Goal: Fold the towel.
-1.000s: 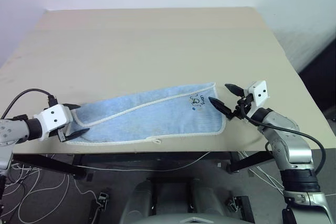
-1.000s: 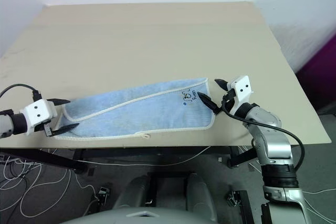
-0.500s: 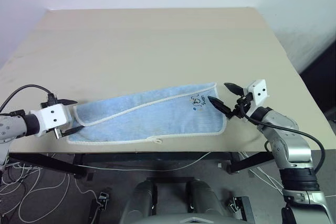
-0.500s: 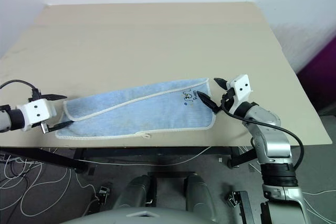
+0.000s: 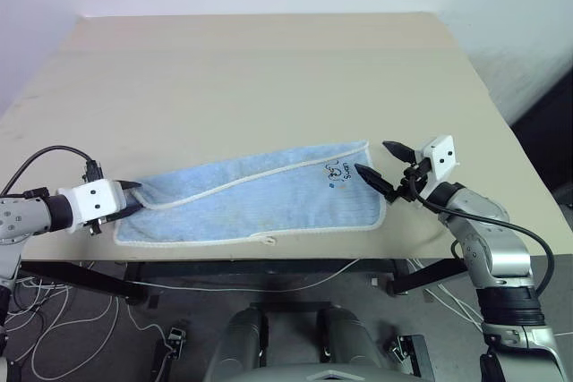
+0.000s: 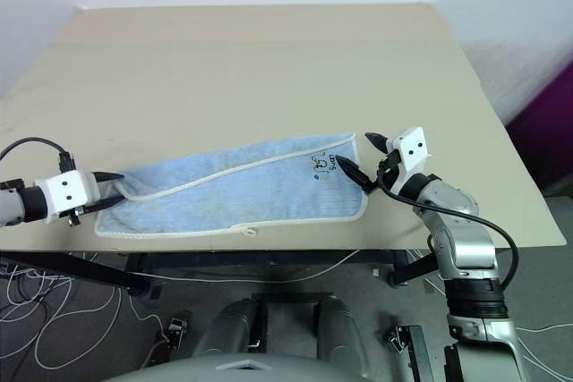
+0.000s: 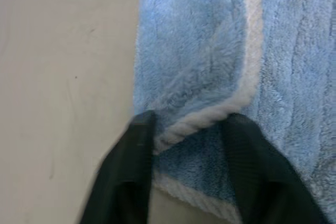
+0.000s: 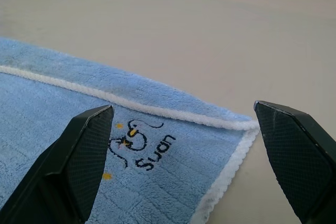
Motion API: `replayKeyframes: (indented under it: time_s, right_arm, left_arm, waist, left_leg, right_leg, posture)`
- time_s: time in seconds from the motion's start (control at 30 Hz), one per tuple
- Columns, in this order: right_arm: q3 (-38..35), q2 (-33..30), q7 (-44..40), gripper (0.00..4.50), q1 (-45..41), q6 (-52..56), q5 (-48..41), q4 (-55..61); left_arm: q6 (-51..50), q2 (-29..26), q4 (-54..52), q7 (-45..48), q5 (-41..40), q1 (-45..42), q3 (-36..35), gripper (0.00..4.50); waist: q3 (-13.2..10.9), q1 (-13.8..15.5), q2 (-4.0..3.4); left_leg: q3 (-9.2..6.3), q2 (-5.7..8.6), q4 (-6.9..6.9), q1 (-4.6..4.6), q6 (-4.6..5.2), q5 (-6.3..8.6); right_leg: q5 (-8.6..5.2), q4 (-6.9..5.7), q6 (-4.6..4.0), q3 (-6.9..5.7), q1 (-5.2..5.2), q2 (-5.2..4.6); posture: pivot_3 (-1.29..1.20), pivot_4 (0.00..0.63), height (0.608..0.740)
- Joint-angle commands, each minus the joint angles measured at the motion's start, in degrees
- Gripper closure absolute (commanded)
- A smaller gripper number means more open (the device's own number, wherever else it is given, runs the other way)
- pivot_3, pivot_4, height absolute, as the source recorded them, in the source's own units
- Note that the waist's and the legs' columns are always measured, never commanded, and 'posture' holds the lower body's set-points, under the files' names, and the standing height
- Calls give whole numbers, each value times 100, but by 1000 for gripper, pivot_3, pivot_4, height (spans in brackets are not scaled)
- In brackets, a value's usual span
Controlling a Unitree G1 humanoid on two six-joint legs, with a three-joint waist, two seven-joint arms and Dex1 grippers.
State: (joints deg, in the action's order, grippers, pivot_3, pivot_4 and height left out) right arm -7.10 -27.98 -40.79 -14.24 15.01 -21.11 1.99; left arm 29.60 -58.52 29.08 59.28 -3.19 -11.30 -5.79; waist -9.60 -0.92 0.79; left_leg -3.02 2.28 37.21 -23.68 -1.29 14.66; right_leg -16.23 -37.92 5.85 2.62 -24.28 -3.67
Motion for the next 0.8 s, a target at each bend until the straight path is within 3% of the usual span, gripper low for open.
replayKeyframes:
  time_s: [0.03,0.07,0.1,0.47,0.8]
  right_arm:
    - [-50,18,-11,0,-85,-82,-51,81]
    - [-50,15,-17,0,-95,-86,-49,68]
    - [-49,11,-22,0,-106,-89,-48,58]
    - [174,-349,-331,0,-561,-442,391,-162]
    - [1135,-894,-227,0,-1607,-2834,2353,-2328]
  left_arm:
    - [34,-86,-124,61,-171,62,-152,4058]
    - [25,-91,-128,67,-174,76,-154,4404]
    - [-1,-96,-132,82,-190,96,-160,4461]
    - [-1388,160,-622,-22,-1322,225,-930,4461]
    - [-1845,418,-1057,-166,-1486,373,-1161,4461]
  waist:
    - [0,2,0]
    - [0,2,0]
    - [0,2,0]
    - [0,-5,0]
    - [0,-15,0]
  left_leg:
    - [0,0,0,0,0,0]
    - [0,0,0,0,0,0]
    - [0,0,0,0,0,0]
    - [-1,0,2,0,0,0]
    - [2,0,3,2,0,0]
  right_leg:
    - [0,0,0,0,0,0]
    - [0,0,0,0,0,0]
    - [0,0,0,0,0,0]
    - [0,-2,0,-1,0,0]
    - [0,-1,0,-1,-1,2]
  posture:
    - [0,150,740]
    - [0,150,740]
    - [0,150,740]
    - [0,150,740]
    - [0,150,740]
